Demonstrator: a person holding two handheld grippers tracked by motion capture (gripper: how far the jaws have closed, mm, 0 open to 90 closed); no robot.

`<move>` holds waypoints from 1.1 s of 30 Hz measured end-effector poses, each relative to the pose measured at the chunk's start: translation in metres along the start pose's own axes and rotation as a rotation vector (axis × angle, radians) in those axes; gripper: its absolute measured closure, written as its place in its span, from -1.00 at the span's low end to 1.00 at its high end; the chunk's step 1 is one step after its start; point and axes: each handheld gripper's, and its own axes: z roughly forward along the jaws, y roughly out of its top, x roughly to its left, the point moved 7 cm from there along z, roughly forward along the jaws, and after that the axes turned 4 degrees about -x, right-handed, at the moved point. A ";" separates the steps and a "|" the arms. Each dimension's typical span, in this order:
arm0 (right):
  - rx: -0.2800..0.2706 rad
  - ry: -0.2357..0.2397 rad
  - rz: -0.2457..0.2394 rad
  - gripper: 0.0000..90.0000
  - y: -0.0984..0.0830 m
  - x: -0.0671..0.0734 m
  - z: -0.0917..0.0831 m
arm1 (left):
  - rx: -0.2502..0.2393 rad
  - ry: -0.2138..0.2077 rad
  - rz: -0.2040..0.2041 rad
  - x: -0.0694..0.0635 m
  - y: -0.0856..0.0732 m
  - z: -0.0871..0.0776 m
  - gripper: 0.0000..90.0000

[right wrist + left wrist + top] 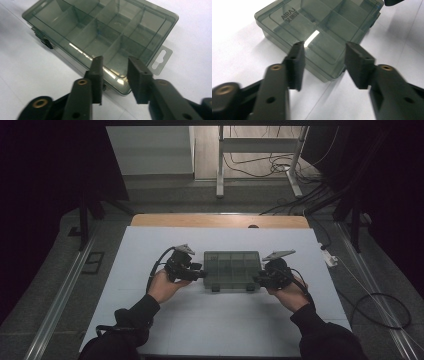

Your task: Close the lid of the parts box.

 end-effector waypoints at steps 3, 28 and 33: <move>-0.006 0.009 0.008 0.23 0.000 0.001 -0.004 | -0.008 0.006 -0.007 -0.001 0.000 -0.006 -0.08; -0.041 0.079 0.011 -0.49 -0.001 0.009 -0.026 | 0.003 0.066 0.012 0.000 -0.028 -0.056 -0.75; -0.035 0.092 0.026 -0.58 -0.003 0.009 -0.029 | -0.021 0.062 -0.006 -0.003 -0.031 -0.063 -0.84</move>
